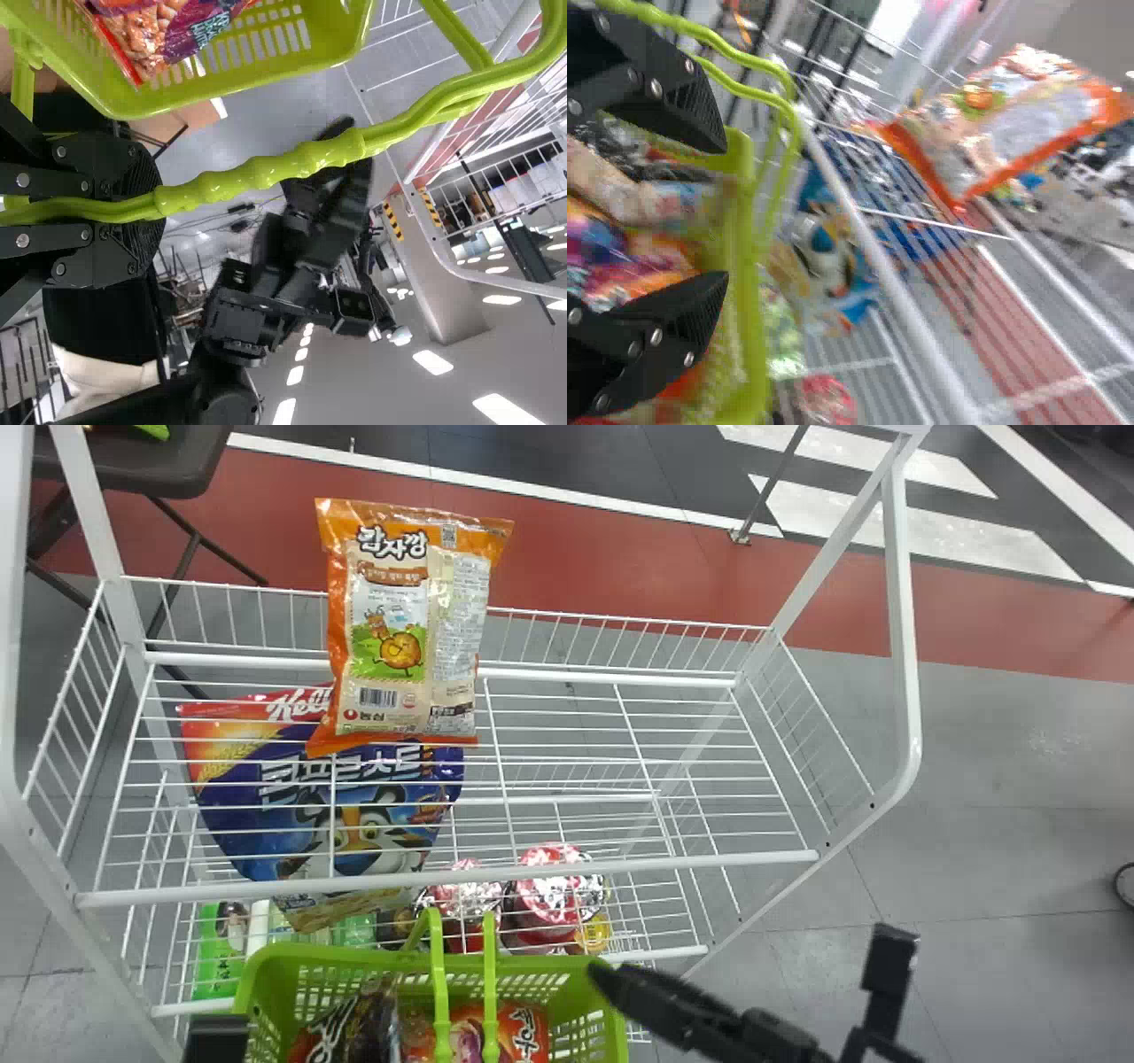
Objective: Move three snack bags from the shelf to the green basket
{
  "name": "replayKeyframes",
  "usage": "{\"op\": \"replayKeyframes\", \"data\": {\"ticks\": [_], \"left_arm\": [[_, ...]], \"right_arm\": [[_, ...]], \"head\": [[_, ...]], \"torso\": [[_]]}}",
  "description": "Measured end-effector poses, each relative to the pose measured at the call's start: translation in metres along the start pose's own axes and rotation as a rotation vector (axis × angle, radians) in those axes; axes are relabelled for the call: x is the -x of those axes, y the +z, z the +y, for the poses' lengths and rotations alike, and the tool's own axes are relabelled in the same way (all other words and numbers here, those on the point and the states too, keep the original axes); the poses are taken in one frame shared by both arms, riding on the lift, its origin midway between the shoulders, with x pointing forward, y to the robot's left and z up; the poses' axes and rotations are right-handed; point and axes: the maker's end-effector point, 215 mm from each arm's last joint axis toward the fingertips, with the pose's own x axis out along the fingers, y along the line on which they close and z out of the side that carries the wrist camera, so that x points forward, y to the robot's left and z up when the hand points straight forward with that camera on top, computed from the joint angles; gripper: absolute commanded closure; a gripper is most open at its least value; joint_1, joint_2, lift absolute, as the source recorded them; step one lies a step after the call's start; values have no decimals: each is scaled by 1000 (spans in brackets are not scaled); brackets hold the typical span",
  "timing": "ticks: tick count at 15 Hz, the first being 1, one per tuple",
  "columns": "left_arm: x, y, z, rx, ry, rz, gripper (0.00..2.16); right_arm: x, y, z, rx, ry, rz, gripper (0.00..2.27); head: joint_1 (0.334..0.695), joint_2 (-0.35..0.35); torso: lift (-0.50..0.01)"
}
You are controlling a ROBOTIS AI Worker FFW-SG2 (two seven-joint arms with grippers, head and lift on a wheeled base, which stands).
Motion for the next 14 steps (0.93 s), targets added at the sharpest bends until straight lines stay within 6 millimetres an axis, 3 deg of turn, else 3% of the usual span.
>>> {"op": "replayKeyframes", "data": {"ticks": [4, 6, 7, 9, 11, 14], "left_arm": [[-1, 1, 1, -1, 2, -3, 1757], [-2, 0, 2, 0, 4, -1, 1760], [-2, 0, 2, 1, 3, 0, 1757], [-2, 0, 2, 1, 1, 4, 1757], [-1, -2, 3, 1, 1, 7, 1757], [0, -2, 4, -1, 0, 7, 1760]], "right_arm": [[32, 114, -5, 360, -139, -332, 43], [39, 147, 12, 543, -240, -480, 49], [36, 154, 27, 621, -284, -541, 53], [18, 143, 54, 682, -311, -587, 60], [1, 126, 64, 658, -306, -586, 60], [-5, 114, 67, 624, -289, -569, 63]], "head": [[695, -350], [695, -350], [695, -350], [695, -350], [695, -350], [695, -350]], "torso": [[-48], [-48], [-48], [-48], [-48], [-48]]}}
